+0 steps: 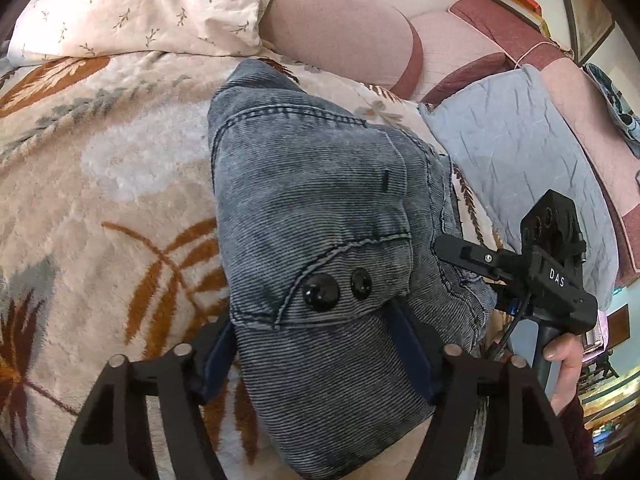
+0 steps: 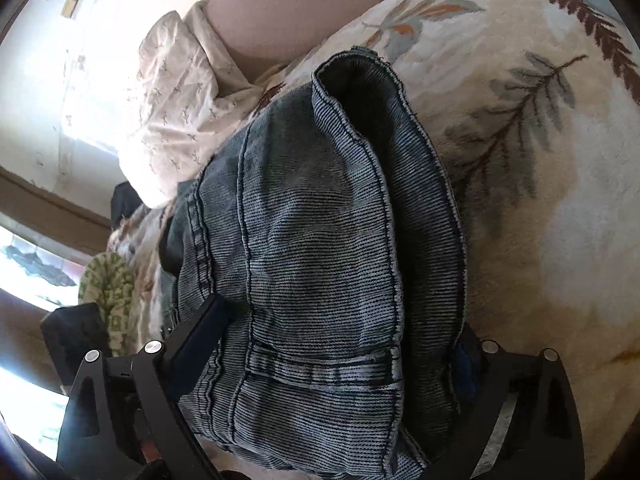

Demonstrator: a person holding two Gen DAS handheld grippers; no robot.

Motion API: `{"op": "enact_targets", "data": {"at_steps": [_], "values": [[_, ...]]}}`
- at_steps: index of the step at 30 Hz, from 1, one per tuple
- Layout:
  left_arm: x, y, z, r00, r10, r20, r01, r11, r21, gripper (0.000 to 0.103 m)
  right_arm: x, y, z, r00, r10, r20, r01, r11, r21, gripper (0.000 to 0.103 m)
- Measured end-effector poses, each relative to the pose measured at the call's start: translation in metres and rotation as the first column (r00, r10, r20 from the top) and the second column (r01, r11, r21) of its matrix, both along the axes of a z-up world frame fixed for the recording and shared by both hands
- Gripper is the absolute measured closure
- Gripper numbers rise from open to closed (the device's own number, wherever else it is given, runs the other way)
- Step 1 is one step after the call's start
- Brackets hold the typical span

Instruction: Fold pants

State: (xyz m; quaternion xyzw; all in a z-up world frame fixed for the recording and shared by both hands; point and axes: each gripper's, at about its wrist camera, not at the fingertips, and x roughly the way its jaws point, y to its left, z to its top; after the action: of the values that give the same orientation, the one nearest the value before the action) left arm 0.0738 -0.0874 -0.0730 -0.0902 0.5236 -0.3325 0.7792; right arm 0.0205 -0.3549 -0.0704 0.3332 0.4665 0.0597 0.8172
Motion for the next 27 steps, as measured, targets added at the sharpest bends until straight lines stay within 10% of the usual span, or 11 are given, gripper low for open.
{"op": "enact_targets", "data": {"at_steps": [8, 16, 27], "values": [[0.000, 0.004, 0.001, 1.000, 0.008, 0.001, -0.008, 1.000, 0.014, 0.040, 0.005, 0.012, 0.002, 0.999, 0.047, -0.007, -0.047, 0.997, -0.054, 0.008], [-0.008, -0.001, 0.013, 0.998, -0.004, 0.066, 0.001, 0.999, 0.032, 0.054, 0.001, 0.020, 0.010, 0.998, 0.061, 0.026, -0.059, 0.997, -0.052, 0.061], [-0.010, 0.010, 0.030, 0.993, 0.029, 0.111, -0.035, 0.998, 0.048, 0.061, -0.005, 0.037, 0.031, 0.992, 0.074, 0.100, -0.065, 0.994, -0.093, 0.072]]}}
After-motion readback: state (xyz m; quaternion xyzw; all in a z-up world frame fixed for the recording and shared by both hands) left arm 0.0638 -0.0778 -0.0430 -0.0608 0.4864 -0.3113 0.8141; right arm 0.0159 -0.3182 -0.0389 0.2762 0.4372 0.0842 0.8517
